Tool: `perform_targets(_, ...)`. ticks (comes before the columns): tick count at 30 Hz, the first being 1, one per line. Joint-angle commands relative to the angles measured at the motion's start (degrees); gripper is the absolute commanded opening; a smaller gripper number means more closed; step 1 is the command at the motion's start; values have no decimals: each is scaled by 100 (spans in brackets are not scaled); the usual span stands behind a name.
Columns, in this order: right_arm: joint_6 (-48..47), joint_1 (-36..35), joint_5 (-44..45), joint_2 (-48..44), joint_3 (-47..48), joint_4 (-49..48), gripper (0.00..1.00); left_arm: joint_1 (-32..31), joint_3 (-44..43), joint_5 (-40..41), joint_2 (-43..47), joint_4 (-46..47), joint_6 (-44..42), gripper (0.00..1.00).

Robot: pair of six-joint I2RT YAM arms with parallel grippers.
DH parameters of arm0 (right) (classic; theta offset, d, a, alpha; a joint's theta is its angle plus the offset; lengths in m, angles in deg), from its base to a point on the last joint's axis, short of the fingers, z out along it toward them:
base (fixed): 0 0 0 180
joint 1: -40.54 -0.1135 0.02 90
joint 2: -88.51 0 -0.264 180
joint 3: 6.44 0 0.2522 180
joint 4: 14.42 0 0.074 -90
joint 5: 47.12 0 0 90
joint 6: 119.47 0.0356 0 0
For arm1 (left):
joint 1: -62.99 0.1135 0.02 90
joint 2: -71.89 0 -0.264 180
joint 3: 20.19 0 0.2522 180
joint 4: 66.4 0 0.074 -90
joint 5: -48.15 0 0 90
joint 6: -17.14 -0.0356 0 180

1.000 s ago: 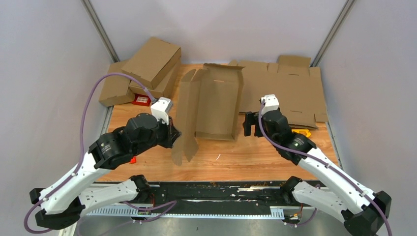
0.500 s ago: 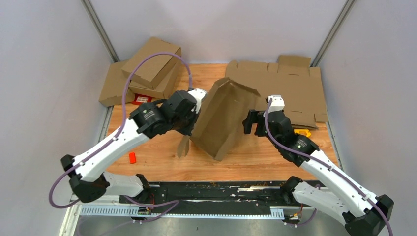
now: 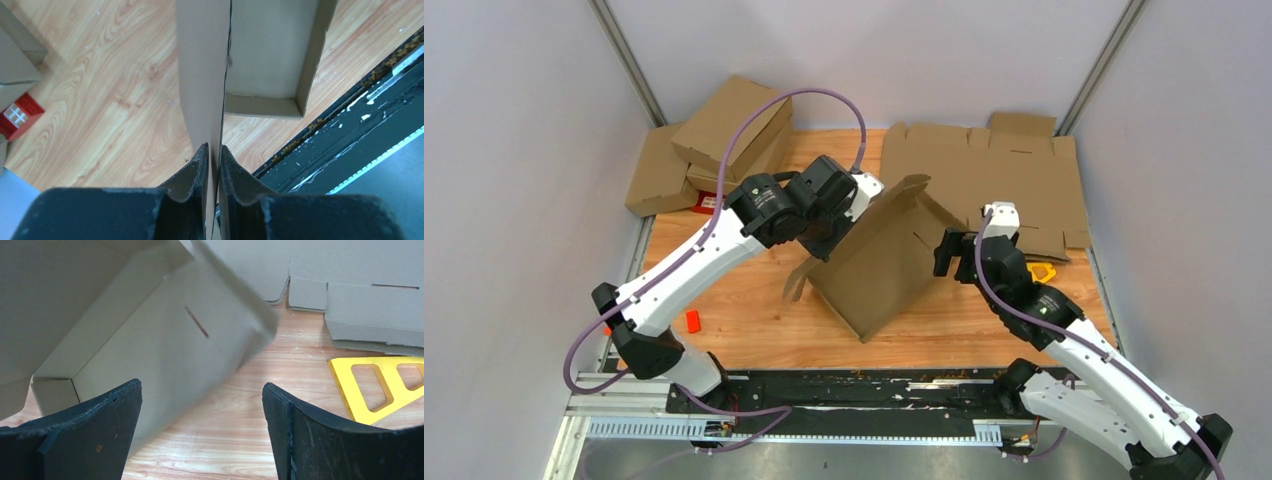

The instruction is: Fold the paper box

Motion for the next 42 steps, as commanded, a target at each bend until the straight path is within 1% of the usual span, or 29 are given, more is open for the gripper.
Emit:
perform_targets(1,-128,19,359,-194,37,48,90,24,-685,141,-76,-245,-359,26)
perform_targets(5,-219,23,176,-173,43,37,89,23,-930,1158,-429,-401,-236,39)
perform_targets(8,-304,25,-33,-31,30,-31,89,24,-871,1563,-646,-413,-58,41)
perform_targets(11,-377,24,-158,238,94,-29,89,26,-663,1825,-706,-150,15,42)
perform_targets(12,-413,21,-238,336,126,-35,89,26,-601,1985,-704,-70,17,43)
perform_targets(14,-482,25,-374,557,215,-46,88,43,-476,2563,-692,116,29,47)
perform_targets(15,-494,19,-400,694,257,-46,88,90,-425,2831,-683,205,64,48)
perform_targets(17,-534,22,-435,928,293,-125,89,295,-442,2909,-671,351,164,50)
perform_targets(18,-593,25,-517,1050,271,-262,89,422,-424,2842,-638,476,181,54)
perform_targets(20,-736,26,-742,1449,260,-530,89,514,-271,2871,-459,899,149,66)
perform_targets(21,-751,22,-793,1677,310,-579,89,558,-158,2954,-327,1150,134,70)
perform_targets(23,-793,24,-942,2143,505,-524,88,659,26,3162,-175,1511,156,86)
perform_targets(24,-790,20,-960,2333,608,-431,88,714,64,3215,-152,1589,181,93)
perform_targets(27,-863,17,-916,2590,734,-420,87,753,-57,3330,-69,1424,386,100)
perform_targets(29,-911,25,-765,2618,772,-421,88,752,-20,2958,176,1335,498,100)
perform_targets(31,-895,110,-740,2600,829,-408,88,744,376,2389,649,1456,625,100)
perform_targets(33,-804,349,-1061,2544,847,-461,90,744,1019,1874,1203,1678,909,100)
perform_targets(35,-720,633,-1468,2470,804,-616,95,744,1785,1497,1753,1902,1297,98)
perform_targets(36,-696,776,-1579,2438,782,-684,96,740,2195,1330,1997,1953,1560,95)
perform_targets(38,-697,1001,-1712,2437,774,-790,97,654,2998,739,2452,2211,2010,89)
perform_targets(39,-711,1081,-1715,2470,800,-830,97,536,3393,629,2725,2401,2216,87)
perform_targets(42,-834,1281,-1567,2643,984,-817,97,196,4353,756,3203,2936,2820,84)
